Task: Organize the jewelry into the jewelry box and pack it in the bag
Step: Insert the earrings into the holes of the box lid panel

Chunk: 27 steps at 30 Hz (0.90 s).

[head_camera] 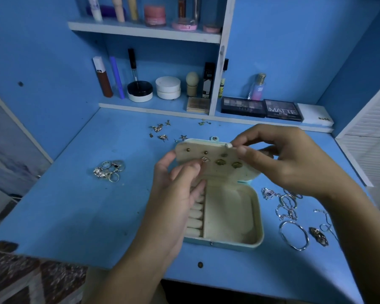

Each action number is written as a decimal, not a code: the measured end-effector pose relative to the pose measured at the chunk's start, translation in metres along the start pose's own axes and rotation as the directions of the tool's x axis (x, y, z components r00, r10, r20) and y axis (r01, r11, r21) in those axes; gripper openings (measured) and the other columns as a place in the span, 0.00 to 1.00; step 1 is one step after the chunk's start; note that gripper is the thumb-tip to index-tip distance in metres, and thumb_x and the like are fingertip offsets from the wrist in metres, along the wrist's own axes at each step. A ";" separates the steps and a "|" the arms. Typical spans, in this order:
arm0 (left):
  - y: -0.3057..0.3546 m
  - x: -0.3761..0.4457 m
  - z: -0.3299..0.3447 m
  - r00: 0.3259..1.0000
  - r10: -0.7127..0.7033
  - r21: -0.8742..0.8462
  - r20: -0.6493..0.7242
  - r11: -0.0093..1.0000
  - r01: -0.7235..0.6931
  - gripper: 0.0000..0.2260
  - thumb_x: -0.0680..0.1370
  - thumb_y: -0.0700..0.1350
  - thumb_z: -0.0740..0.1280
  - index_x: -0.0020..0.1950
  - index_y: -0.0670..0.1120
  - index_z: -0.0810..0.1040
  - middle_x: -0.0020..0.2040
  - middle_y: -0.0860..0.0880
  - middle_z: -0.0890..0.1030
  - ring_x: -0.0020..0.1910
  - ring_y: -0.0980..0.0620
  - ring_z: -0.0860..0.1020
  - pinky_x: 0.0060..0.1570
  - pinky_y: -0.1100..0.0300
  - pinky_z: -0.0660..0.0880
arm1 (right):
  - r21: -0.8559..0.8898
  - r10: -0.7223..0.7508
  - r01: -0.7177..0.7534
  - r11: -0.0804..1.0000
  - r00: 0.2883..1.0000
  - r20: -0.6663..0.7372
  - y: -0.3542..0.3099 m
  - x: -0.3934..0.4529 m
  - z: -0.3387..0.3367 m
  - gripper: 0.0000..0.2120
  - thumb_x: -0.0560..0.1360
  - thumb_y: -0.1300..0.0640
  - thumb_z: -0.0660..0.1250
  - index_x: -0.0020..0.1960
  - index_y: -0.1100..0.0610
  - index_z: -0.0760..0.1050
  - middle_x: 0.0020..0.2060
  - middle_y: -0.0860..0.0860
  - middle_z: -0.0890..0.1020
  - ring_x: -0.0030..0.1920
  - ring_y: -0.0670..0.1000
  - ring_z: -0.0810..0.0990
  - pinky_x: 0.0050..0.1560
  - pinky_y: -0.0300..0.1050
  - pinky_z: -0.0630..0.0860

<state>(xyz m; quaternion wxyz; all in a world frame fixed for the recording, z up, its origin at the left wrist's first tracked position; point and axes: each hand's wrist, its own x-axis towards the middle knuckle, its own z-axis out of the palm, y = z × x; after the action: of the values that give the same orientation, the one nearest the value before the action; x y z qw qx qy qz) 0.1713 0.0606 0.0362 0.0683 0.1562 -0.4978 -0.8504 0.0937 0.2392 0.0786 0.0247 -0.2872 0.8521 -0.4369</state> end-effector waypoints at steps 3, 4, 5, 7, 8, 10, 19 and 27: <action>0.002 0.010 -0.005 1.000 0.009 0.124 0.014 0.992 -0.011 0.20 0.80 0.40 0.65 0.71 0.51 0.66 0.58 0.48 0.83 0.57 0.53 0.82 0.58 0.54 0.78 | 0.004 0.001 0.000 1.000 0.998 -0.065 0.012 0.007 0.001 0.03 0.77 0.52 0.69 0.48 0.47 0.81 0.46 0.41 0.84 0.43 0.50 0.83 0.42 0.40 0.78; 0.003 0.014 -0.007 1.000 0.013 0.170 0.015 0.985 -0.016 0.20 0.80 0.41 0.65 0.71 0.51 0.67 0.56 0.49 0.83 0.55 0.54 0.83 0.53 0.56 0.79 | 0.011 0.005 -0.004 1.000 0.996 -0.084 0.015 0.010 0.001 0.03 0.78 0.53 0.69 0.48 0.47 0.81 0.46 0.41 0.84 0.44 0.44 0.82 0.41 0.33 0.75; 0.006 0.018 -0.009 1.000 0.020 0.223 0.014 0.975 -0.023 0.19 0.80 0.42 0.66 0.70 0.51 0.68 0.53 0.50 0.83 0.52 0.55 0.83 0.46 0.58 0.79 | 0.014 0.016 -0.014 1.000 0.995 -0.101 0.020 0.014 0.001 0.04 0.78 0.54 0.69 0.49 0.47 0.81 0.46 0.41 0.84 0.45 0.41 0.81 0.41 0.30 0.73; 0.010 0.026 -0.012 0.999 0.050 0.352 0.007 0.935 -0.049 0.17 0.80 0.45 0.67 0.68 0.52 0.71 0.49 0.51 0.81 0.45 0.58 0.83 0.38 0.61 0.76 | 0.008 0.037 -0.036 0.999 0.991 -0.132 0.029 0.022 0.003 0.04 0.79 0.53 0.68 0.50 0.46 0.81 0.46 0.39 0.84 0.45 0.39 0.81 0.42 0.31 0.73; 0.012 0.030 -0.013 0.997 0.080 0.443 0.003 0.893 -0.073 0.16 0.79 0.47 0.67 0.67 0.53 0.73 0.48 0.52 0.80 0.42 0.59 0.81 0.36 0.61 0.74 | 0.007 0.048 -0.047 0.999 0.988 -0.146 0.033 0.026 0.004 0.04 0.79 0.53 0.68 0.51 0.46 0.81 0.47 0.38 0.83 0.43 0.40 0.80 0.42 0.33 0.74; 0.015 0.041 -0.016 0.987 0.163 0.638 0.011 0.759 -0.133 0.14 0.78 0.52 0.68 0.64 0.57 0.75 0.47 0.55 0.80 0.40 0.60 0.79 0.39 0.64 0.72 | 0.025 0.077 -0.073 0.997 0.982 -0.174 0.042 0.033 0.007 0.04 0.79 0.52 0.68 0.51 0.46 0.81 0.46 0.37 0.83 0.43 0.41 0.80 0.42 0.36 0.77; 0.002 0.113 -0.031 0.892 0.419 0.817 0.168 0.447 -0.364 0.03 0.80 0.46 0.66 0.50 0.51 0.80 0.49 0.56 0.79 0.47 0.65 0.75 0.44 0.77 0.67 | 0.088 0.267 -0.255 0.963 0.943 -0.200 0.079 0.061 0.025 0.06 0.78 0.49 0.67 0.47 0.49 0.80 0.36 0.41 0.82 0.34 0.43 0.77 0.38 0.38 0.74; -0.015 0.140 -0.030 0.892 0.370 0.830 0.259 0.388 -0.402 0.10 0.81 0.44 0.64 0.60 0.47 0.81 0.56 0.55 0.78 0.51 0.64 0.74 0.47 0.80 0.65 | 0.035 0.302 -0.301 0.953 0.931 -0.203 0.089 0.061 0.039 0.07 0.79 0.49 0.67 0.51 0.51 0.81 0.45 0.43 0.82 0.45 0.46 0.79 0.42 0.38 0.74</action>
<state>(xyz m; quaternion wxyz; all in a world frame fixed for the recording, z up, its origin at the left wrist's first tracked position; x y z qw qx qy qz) 0.0501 0.0057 -0.0179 0.1676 0.0357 -0.8791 -0.4449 0.0126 0.2199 -0.0007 0.0033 -0.1063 0.8832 -0.4568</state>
